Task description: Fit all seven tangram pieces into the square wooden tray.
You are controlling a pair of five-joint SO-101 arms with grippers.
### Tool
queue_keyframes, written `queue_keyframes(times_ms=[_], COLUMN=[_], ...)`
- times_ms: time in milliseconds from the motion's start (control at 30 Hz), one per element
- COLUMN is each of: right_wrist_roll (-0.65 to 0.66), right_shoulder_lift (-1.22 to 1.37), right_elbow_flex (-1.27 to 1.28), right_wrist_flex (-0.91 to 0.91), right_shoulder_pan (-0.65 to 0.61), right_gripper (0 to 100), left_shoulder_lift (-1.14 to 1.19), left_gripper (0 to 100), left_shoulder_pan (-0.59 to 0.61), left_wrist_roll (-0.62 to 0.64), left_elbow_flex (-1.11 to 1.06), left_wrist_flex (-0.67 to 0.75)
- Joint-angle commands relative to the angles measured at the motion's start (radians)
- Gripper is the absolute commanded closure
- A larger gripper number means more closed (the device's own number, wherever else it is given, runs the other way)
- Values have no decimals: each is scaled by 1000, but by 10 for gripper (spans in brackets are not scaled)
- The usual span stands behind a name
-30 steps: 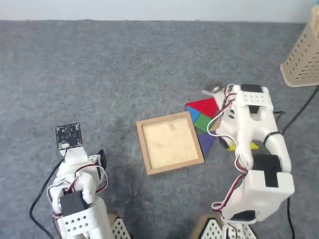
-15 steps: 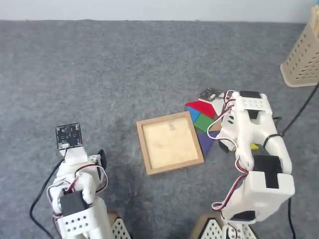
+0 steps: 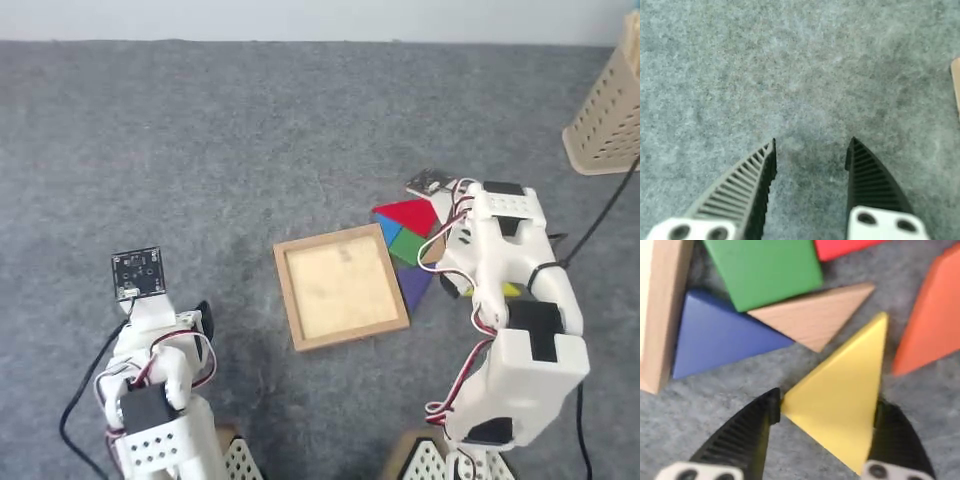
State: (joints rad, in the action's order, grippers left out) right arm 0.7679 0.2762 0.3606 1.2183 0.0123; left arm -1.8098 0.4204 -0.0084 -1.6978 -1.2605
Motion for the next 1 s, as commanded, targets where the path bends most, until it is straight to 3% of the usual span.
queue_keyframes(times_ms=[0,333,767,867,967], right_wrist_roll=[-57,-239,-328,-293,-175], right_shoulder_lift=[22,15,-189,-262,-305], right_elbow_flex=[-5,-72,-75,-75,-75], right_wrist_flex=[-15,-8,68,101,173], right_shoulder_pan=[4,2,-5,-5,-7], right_gripper=[864,937,946,928,848], left_shoulder_lift=[-15,-15,-15,-15,-15], left_gripper=[784,784,784,784,784], left_shoulder_pan=[-2,-2,-2,-2,-2], left_wrist_roll=[-5,-5,-5,-5,-5], left_elbow_flex=[13,13,13,13,13], left_wrist_flex=[-5,-5,-5,-5,-5])
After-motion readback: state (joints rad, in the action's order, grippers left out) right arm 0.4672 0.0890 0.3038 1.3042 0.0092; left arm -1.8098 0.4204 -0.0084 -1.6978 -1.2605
